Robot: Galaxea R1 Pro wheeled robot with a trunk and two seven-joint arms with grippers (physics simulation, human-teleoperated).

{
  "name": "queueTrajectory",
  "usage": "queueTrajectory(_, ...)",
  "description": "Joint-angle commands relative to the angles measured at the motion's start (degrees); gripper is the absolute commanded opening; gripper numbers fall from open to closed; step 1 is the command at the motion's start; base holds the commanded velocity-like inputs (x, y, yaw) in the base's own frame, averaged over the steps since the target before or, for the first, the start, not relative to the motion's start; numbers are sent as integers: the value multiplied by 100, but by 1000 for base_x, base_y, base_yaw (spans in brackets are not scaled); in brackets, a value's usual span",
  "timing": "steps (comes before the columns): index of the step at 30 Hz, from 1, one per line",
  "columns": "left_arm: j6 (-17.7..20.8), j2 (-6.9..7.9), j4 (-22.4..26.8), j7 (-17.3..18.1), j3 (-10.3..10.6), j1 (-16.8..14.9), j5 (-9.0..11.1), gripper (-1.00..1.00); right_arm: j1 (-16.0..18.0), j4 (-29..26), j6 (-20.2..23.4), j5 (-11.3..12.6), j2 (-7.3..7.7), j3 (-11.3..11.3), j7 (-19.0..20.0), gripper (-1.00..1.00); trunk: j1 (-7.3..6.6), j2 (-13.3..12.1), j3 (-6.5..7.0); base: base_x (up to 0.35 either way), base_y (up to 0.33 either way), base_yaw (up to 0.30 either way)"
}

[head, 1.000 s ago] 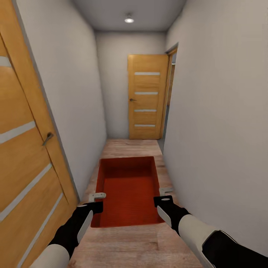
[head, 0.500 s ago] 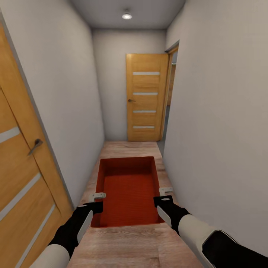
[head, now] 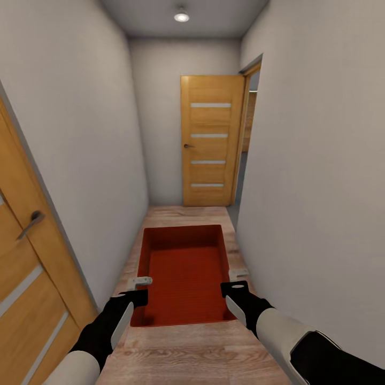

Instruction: Move the two storage containers from the living room to the garage. In the garage, place one container on the floor and stack the other container on top of it (either order is fine).

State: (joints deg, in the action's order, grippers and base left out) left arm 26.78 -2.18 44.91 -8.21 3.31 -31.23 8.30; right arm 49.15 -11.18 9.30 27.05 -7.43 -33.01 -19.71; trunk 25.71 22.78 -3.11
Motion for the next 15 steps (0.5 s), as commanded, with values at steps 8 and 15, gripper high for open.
queueTrajectory(8, -68, 25, 18, -85, 21, -5, -153, -100, 5, 2, 29, 246, 5, -193, 73, -100, 7, 14, -14, 322, 0, 0)
queueTrajectory(15, -68, 25, 18, -85, 21, -6, -151, -100, 5, 2, 36, 232, 5, -194, 74, -100, 7, 14, -14, 322, 0, 0)
